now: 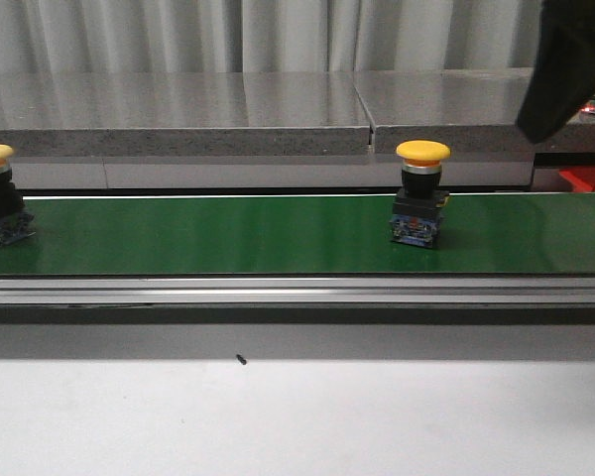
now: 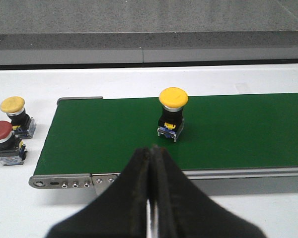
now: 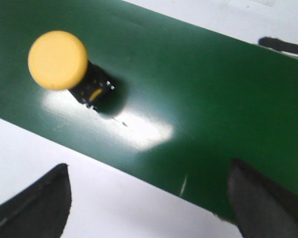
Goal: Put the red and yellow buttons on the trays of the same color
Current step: 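Lower the right gripper onto the first yellow button and grasp it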
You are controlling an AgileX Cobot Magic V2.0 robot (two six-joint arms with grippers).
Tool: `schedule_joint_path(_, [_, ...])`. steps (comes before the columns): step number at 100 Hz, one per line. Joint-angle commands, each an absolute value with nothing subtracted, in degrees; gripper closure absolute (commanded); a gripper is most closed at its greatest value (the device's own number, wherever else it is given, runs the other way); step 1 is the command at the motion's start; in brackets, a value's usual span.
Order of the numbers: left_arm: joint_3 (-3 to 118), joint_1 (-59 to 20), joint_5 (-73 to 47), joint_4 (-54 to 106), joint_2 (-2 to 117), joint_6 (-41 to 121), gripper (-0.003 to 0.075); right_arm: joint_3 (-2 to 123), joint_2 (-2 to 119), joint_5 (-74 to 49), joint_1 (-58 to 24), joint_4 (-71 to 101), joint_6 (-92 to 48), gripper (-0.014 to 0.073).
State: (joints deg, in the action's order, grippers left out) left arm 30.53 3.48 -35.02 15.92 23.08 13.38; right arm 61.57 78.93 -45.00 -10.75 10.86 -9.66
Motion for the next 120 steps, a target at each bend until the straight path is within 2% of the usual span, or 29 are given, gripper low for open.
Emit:
schedule_joint_path(1, [32.01, 3.21, -30.4, 17.07, 23.48, 13.25, 0.0741, 66.14, 81.34, -43.16, -12.09, 11.65, -10.56, -0.0038])
schedule_joint_path(30, [32.01, 3.21, -30.4, 17.07, 23.48, 13.25, 0.0741, 72.86, 89.51, -45.38, -13.39, 11.64, -10.69, -0.0038])
schedule_joint_path(93, [32.01, 3.21, -30.4, 17.07, 23.48, 13.25, 0.0741, 73.72, 90.87, -45.16, -13.97, 11.7, -11.23, -0.0035])
schedule_joint_path(100, [32.01, 3.21, -30.4, 17.07, 23.48, 13.25, 0.0741, 73.72, 91.62, -46.09, -13.91, 11.58, -11.23, 0.0019])
schedule_joint_path(112, [32.01, 3.21, -30.4, 17.07, 23.48, 13.25, 0.0741, 73.72, 93.18, -47.48, -13.91, 11.59, -11.23, 0.0228])
schedule_joint_path(120, [32.01, 3.21, -30.4, 17.07, 23.48, 13.25, 0.0741, 73.72, 93.49, -47.74, -13.91, 11.59, -11.23, 0.033])
